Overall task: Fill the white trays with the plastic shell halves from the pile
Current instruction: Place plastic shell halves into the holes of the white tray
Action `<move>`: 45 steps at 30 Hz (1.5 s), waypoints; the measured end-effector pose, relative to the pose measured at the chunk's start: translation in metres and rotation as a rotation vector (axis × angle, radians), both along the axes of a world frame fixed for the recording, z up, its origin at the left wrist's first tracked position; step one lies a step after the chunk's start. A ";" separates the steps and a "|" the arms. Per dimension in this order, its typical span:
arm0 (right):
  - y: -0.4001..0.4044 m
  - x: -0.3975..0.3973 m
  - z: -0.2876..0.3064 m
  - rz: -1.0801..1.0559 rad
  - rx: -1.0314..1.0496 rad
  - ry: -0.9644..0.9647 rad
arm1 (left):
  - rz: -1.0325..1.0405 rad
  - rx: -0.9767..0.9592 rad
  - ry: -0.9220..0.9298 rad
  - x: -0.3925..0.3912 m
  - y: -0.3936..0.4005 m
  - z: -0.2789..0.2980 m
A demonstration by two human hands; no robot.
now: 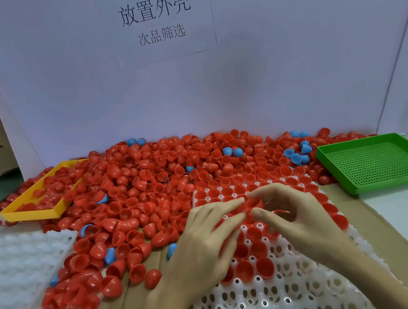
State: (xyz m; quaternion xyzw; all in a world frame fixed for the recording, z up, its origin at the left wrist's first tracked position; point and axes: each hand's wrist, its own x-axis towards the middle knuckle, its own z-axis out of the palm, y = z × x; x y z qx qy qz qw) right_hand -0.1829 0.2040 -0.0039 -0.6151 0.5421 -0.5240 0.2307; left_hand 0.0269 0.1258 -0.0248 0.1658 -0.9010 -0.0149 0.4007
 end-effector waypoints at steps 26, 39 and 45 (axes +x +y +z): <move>0.007 0.011 0.000 0.044 -0.028 0.123 | -0.001 0.590 0.365 -0.002 0.012 0.010; 0.007 0.014 0.000 0.017 -0.051 0.181 | -0.035 0.746 0.250 -0.006 0.011 0.003; 0.006 0.014 0.002 -0.020 -0.005 0.012 | -0.049 0.520 0.118 -0.005 0.008 0.000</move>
